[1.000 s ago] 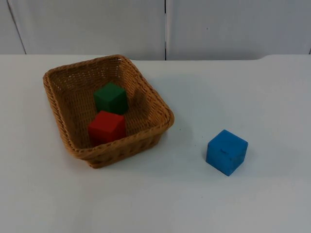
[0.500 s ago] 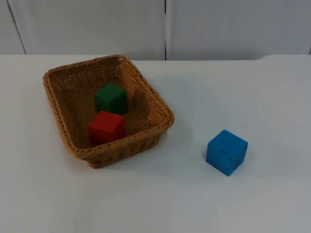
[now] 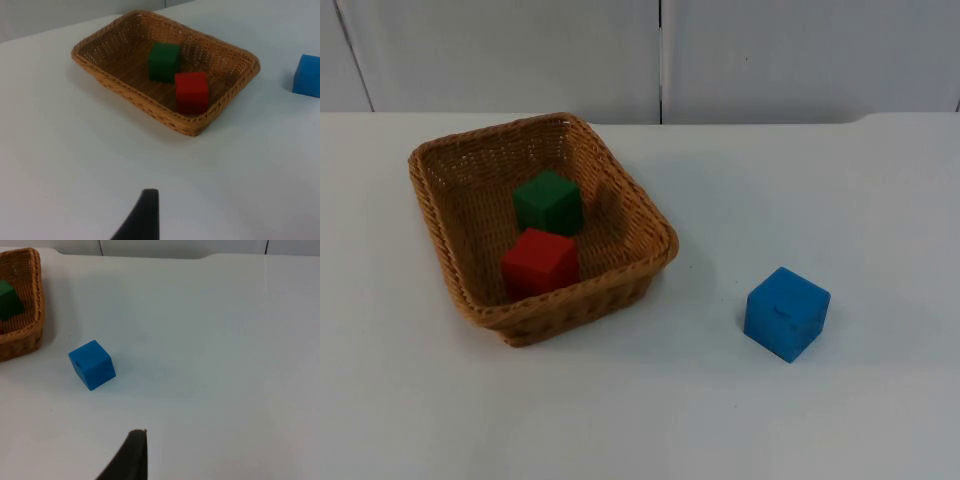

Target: Pick up one cube with each hand and place exactly two cubes into the same basket, leaving the remaining cube outside.

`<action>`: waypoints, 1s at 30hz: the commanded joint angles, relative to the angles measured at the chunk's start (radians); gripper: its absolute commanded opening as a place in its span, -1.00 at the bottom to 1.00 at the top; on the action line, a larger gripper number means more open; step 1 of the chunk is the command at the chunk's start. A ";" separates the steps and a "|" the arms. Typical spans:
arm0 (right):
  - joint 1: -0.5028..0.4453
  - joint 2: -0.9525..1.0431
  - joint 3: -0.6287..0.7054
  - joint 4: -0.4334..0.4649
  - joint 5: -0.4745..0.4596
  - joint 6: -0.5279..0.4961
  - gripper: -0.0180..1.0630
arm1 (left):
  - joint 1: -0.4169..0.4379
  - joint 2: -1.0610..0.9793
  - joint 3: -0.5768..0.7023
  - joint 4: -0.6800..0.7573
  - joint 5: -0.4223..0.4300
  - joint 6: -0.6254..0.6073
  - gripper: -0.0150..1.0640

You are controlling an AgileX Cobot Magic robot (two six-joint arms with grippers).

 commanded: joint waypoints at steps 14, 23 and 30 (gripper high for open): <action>-0.006 -0.003 0.002 -0.001 -0.004 -0.016 0.98 | 0.000 -0.004 0.004 0.006 -0.010 0.003 0.79; -0.006 -0.003 0.002 -0.001 -0.004 -0.016 0.98 | 0.160 -0.004 0.004 0.006 -0.010 0.003 0.79; -0.006 -0.003 0.002 -0.001 -0.004 -0.016 0.98 | 0.292 -0.004 0.004 0.006 -0.010 0.003 0.79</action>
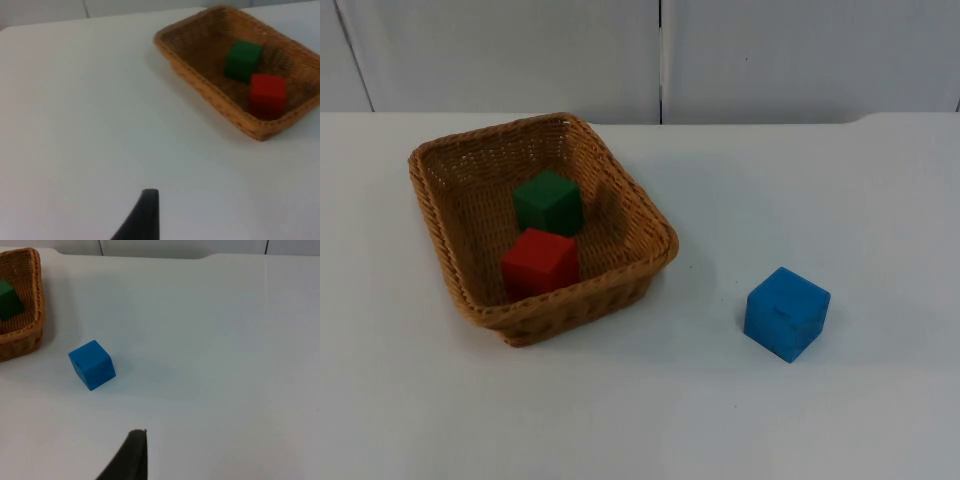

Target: Pick up one cube with each hand and place exactly two cubes into the same basket, leaving the remaining cube outside.

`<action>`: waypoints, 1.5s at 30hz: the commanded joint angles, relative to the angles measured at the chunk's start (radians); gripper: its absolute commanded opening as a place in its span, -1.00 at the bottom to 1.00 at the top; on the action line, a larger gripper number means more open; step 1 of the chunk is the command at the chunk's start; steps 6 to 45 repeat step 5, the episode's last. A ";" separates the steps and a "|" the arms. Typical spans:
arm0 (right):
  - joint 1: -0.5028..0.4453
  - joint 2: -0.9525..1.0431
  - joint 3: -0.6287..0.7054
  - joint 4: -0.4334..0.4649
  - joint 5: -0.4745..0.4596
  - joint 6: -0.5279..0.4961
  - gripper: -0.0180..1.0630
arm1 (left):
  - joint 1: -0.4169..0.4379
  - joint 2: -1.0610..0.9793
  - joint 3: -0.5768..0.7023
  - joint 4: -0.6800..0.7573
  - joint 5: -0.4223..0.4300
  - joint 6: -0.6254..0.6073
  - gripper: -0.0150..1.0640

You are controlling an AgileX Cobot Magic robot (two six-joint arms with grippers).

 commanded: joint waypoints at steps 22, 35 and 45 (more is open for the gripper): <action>-0.006 -0.003 0.002 -0.001 -0.004 -0.016 0.98 | 0.095 -0.004 0.004 0.006 -0.010 0.003 0.79; -0.006 -0.003 0.002 -0.001 -0.004 -0.016 0.98 | 0.095 -0.004 0.004 0.006 -0.010 0.003 0.79; -0.006 -0.003 0.002 -0.001 -0.004 -0.016 0.98 | 0.095 -0.004 0.004 0.006 -0.010 0.003 0.79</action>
